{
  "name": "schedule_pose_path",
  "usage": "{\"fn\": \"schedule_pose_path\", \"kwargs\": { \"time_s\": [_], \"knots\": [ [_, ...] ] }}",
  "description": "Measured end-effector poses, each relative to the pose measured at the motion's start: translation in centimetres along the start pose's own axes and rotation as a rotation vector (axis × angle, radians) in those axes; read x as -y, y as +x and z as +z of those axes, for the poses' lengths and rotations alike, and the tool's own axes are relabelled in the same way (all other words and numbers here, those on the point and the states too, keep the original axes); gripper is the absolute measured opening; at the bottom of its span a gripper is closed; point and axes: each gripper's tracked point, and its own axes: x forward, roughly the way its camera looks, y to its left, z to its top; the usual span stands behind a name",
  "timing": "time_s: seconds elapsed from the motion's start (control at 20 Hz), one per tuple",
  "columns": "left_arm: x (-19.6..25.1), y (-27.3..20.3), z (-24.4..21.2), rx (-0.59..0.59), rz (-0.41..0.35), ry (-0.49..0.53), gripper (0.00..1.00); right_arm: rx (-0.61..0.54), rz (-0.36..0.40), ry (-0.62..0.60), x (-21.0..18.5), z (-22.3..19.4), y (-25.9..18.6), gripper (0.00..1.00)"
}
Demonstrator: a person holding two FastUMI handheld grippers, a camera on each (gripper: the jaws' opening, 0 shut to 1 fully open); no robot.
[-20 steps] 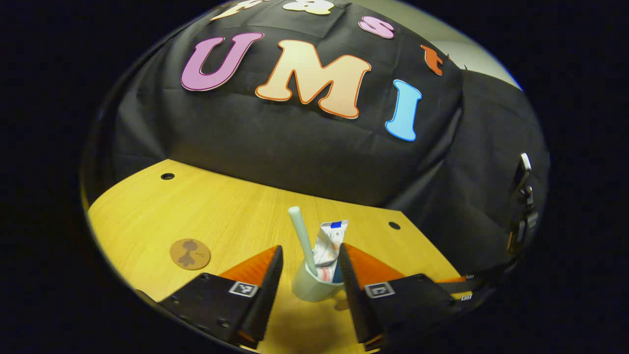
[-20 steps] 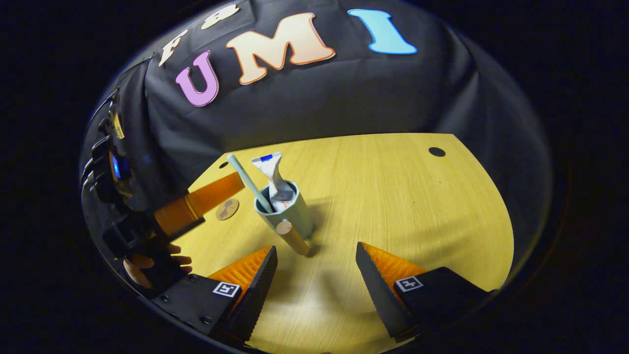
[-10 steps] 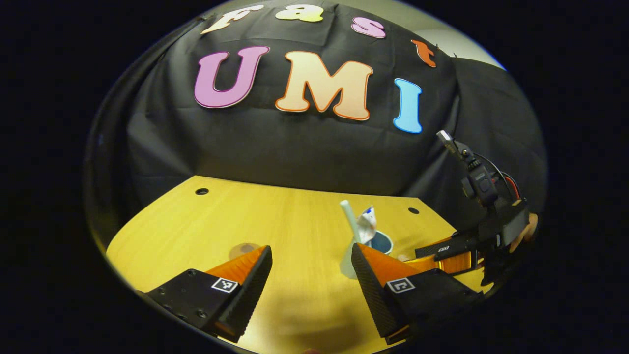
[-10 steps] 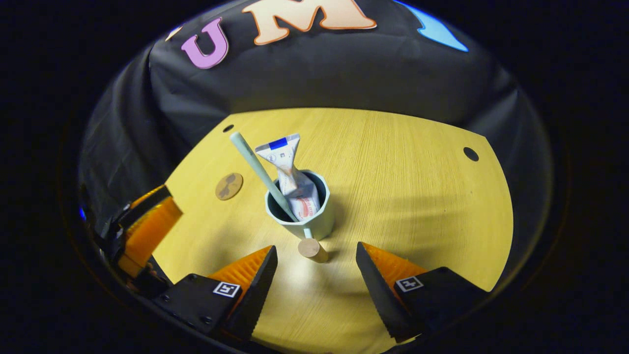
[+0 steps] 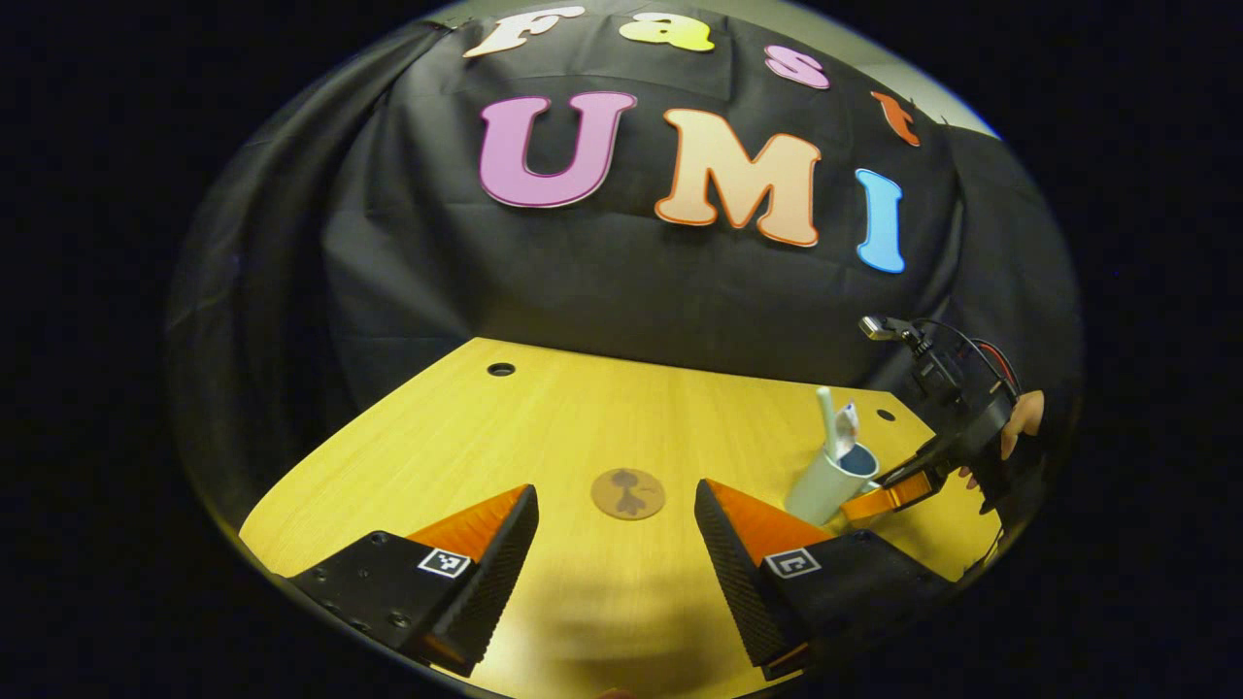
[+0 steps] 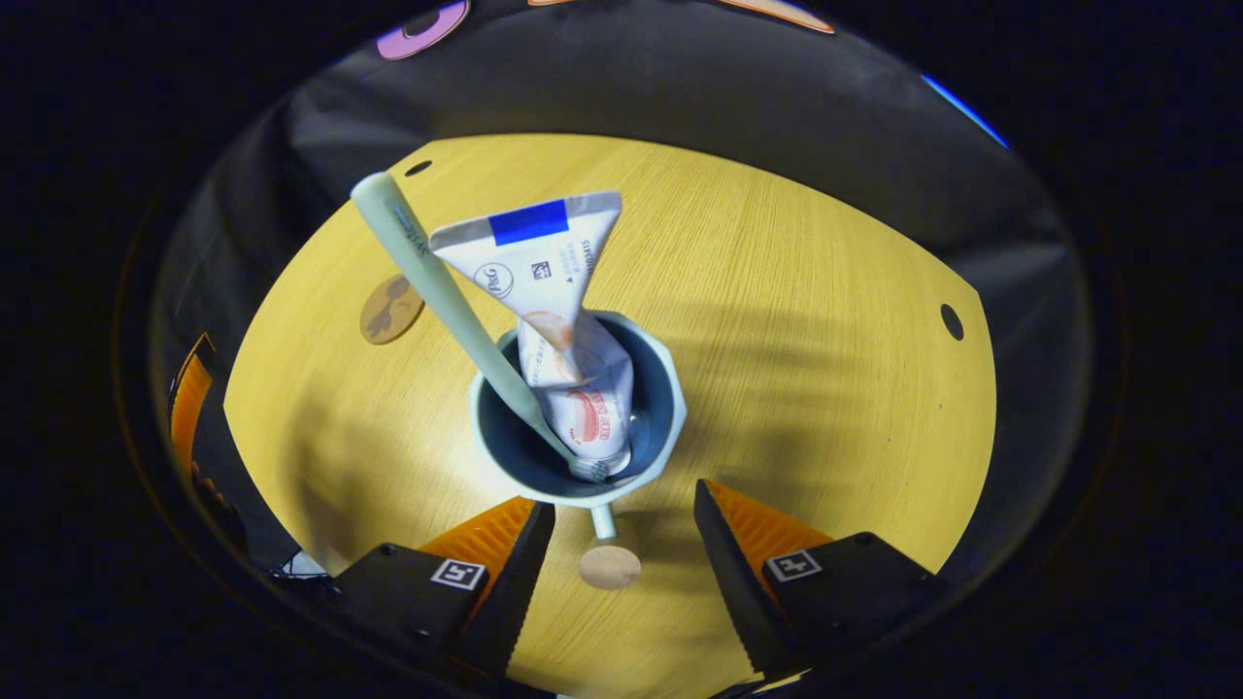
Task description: Put the toothbrush and toothpaste on the desktop into the cup, then pick up the cup and place it on the coaster on the desktop.
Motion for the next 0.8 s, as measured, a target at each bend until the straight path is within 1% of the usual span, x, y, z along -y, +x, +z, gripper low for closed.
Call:
{"fn": "schedule_pose_path", "kwargs": {
  "time_s": [0.1, 0.15, 0.2, 0.25, 0.35, 0.4, 0.45, 0.5, 0.55, 0.6, 0.8],
  "knots": [
    [-1.6, 0.0, -0.2, -0.006, 0.021, -0.015, 0.93, -0.04, -0.001, -0.02, -0.4, -0.4, 0.4, 0.75],
    [-2.3, 0.0, -0.4, -0.01, 0.029, -0.019, 0.93, -0.053, -0.002, -0.026, -0.7, -0.5, 0.5, 0.6],
    [-2.9, 0.1, -0.5, -0.012, 0.035, -0.021, 0.93, -0.064, -0.012, -0.034, -0.8, -0.8, 0.9, 0.49],
    [-3.4, 0.1, -0.4, -0.014, 0.04, -0.02, 0.94, -0.07, -0.016, -0.04, -0.8, -0.7, 0.8, 0.34],
    [-4.2, 0.4, -0.2, -0.015, 0.042, -0.021, 0.93, -0.063, -0.029, -0.038, -0.8, -0.5, 0.4, 0.29],
    [-4.5, 0.6, -0.3, -0.019, 0.04, -0.023, 0.93, -0.055, -0.035, -0.034, -0.8, -0.4, 0.5, 0.24],
    [-4.5, 0.8, -0.4, -0.022, 0.036, -0.022, 0.93, -0.05, -0.044, -0.034, -0.7, -0.6, 0.5, 0.27],
    [-4.6, 1.0, -0.4, -0.024, 0.03, -0.02, 0.93, -0.04, -0.051, -0.038, -0.7, -0.4, 0.5, 0.27],
    [-4.6, 1.2, -0.3, -0.026, 0.022, -0.018, 0.93, -0.034, -0.057, -0.04, -0.7, -0.4, 0.5, 0.23],
    [-4.6, 1.3, -0.2, -0.025, 0.014, -0.016, 0.93, -0.027, -0.058, -0.033, -0.9, -0.3, 0.4, 0.23],
    [-5.2, 1.9, -0.1, -0.031, -0.008, -0.006, 0.93, -0.002, -0.025, -0.009, -1.5, 0.4, -0.2, 0.23]
  ]
}}
